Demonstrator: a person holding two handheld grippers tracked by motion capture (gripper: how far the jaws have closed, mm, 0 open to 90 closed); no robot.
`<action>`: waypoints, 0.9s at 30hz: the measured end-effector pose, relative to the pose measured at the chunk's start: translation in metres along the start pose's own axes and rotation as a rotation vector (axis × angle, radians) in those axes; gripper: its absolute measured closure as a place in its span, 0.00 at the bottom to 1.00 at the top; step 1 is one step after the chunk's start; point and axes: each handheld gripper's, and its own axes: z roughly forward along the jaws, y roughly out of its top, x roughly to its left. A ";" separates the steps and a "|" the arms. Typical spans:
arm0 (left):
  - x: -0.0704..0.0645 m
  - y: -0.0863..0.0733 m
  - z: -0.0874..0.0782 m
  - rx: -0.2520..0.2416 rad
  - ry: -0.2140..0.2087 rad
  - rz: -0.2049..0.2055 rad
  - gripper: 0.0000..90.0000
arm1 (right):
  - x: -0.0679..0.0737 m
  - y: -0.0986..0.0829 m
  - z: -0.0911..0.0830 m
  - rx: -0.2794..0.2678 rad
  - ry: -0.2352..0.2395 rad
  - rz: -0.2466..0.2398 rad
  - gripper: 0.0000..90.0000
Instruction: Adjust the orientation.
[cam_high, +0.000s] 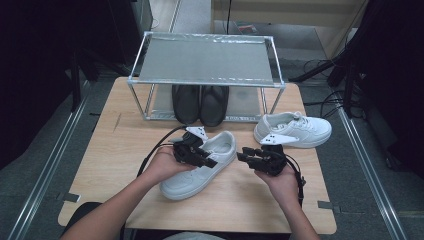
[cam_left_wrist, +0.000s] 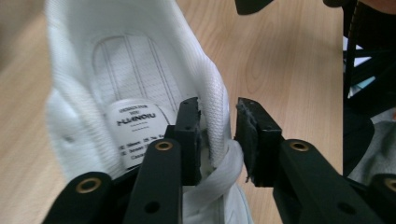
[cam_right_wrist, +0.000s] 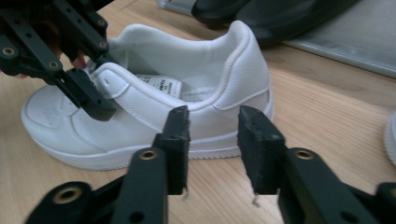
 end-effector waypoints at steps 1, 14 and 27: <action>0.001 -0.001 -0.003 -0.009 0.013 0.002 0.77 | 0.001 0.001 0.000 -0.001 0.009 -0.001 0.78; -0.002 -0.029 -0.047 -0.081 0.042 -0.084 0.93 | 0.010 0.018 0.012 0.023 0.043 -0.047 1.00; -0.008 -0.057 -0.041 -0.055 0.051 -0.134 0.96 | 0.019 0.033 0.055 0.091 0.085 -0.119 1.00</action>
